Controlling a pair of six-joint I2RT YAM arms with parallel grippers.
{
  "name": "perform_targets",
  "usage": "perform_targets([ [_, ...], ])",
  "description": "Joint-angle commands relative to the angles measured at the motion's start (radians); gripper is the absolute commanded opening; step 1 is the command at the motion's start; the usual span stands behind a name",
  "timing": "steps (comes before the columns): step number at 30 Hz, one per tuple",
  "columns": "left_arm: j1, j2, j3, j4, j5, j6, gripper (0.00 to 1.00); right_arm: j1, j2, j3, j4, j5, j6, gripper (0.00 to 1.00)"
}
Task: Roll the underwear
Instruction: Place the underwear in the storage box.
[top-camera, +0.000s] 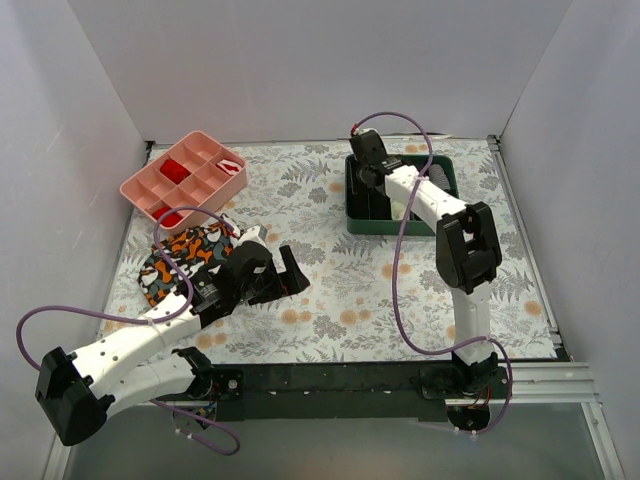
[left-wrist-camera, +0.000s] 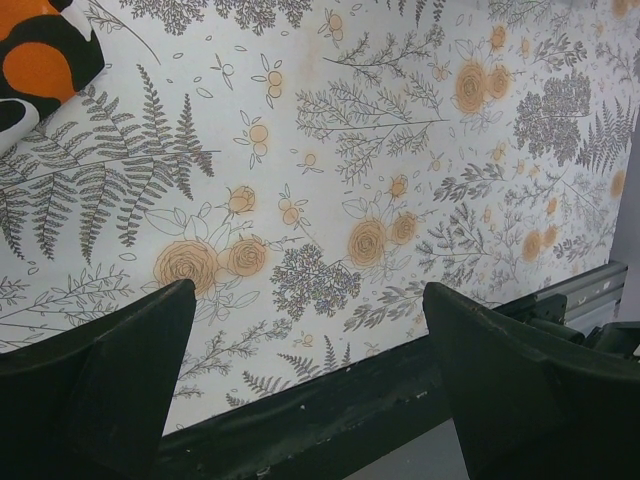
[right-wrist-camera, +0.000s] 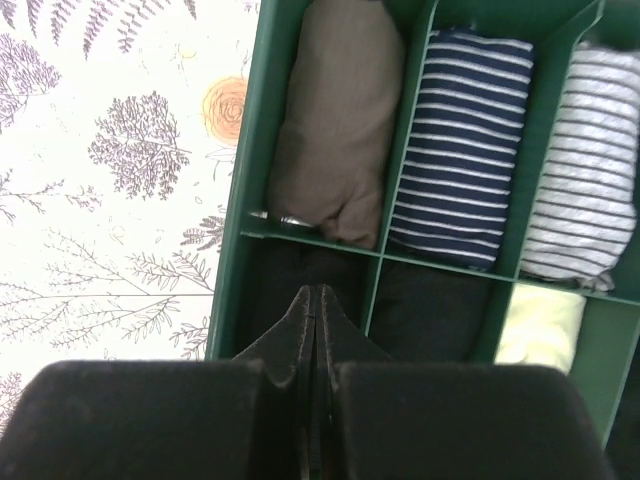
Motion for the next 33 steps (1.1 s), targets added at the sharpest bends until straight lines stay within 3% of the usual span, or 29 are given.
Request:
perform_targets([
  [1,0.004,-0.015,0.021,-0.013,-0.017,-0.007,0.98,-0.006,0.017,0.077,-0.001,-0.017,-0.018,0.01],
  [13,0.004,-0.026,-0.017,-0.008,-0.027,-0.024,0.98,-0.014,0.065,-0.004,0.048,-0.063,0.011,0.01],
  [19,0.004,-0.006,0.000,-0.017,-0.038,-0.011,0.98,-0.014,0.112,0.056,0.019,-0.060,-0.004,0.01],
  [25,0.004,-0.029,-0.009,-0.023,-0.043,-0.023,0.98,-0.014,0.036,0.085,0.034,-0.036,-0.049,0.02],
  [28,0.004,-0.044,-0.013,-0.023,-0.038,-0.028,0.98,-0.014,-0.036,0.056,0.059,-0.048,-0.078,0.09],
  [33,0.004,-0.056,-0.014,-0.022,-0.036,-0.025,0.98,-0.014,-0.116,-0.018,0.056,-0.068,-0.092,0.11],
])
